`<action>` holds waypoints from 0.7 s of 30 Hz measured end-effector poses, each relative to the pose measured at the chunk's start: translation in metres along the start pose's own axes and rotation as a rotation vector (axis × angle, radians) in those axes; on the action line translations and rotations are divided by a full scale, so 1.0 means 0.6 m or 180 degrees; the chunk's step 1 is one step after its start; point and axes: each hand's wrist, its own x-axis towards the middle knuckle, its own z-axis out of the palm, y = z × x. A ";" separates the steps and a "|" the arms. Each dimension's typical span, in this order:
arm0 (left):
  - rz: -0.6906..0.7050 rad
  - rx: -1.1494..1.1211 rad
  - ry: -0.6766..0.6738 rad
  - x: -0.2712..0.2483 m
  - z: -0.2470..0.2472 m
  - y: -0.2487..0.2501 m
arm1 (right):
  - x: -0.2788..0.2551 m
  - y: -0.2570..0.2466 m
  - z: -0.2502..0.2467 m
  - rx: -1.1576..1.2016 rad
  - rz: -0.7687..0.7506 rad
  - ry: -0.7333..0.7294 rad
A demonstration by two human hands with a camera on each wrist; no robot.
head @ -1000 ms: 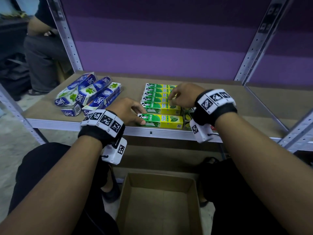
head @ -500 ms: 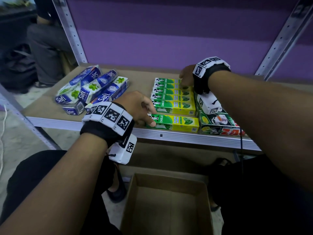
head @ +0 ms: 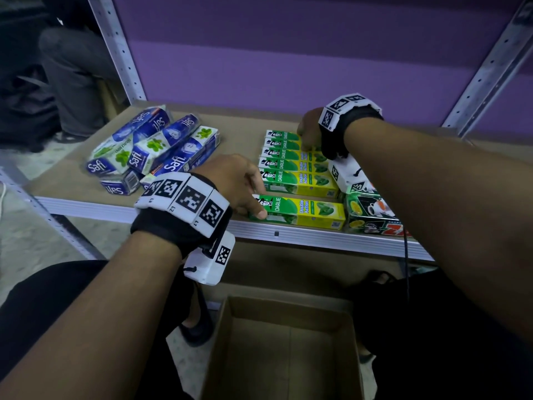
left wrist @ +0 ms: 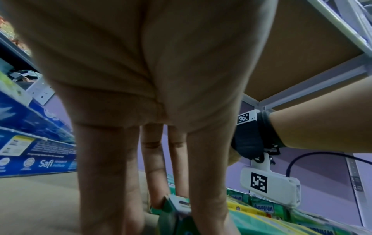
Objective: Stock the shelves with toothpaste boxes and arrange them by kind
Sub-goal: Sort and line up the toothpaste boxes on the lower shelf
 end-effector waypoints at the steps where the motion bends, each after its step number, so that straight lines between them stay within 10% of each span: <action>1: -0.0029 -0.0028 0.0023 0.000 0.000 0.000 | -0.001 0.000 0.000 0.0004 -0.0012 -0.0042; 21: -0.0048 -0.0144 0.0249 -0.012 0.008 -0.003 | -0.008 0.000 0.012 0.1108 -0.0211 -0.0058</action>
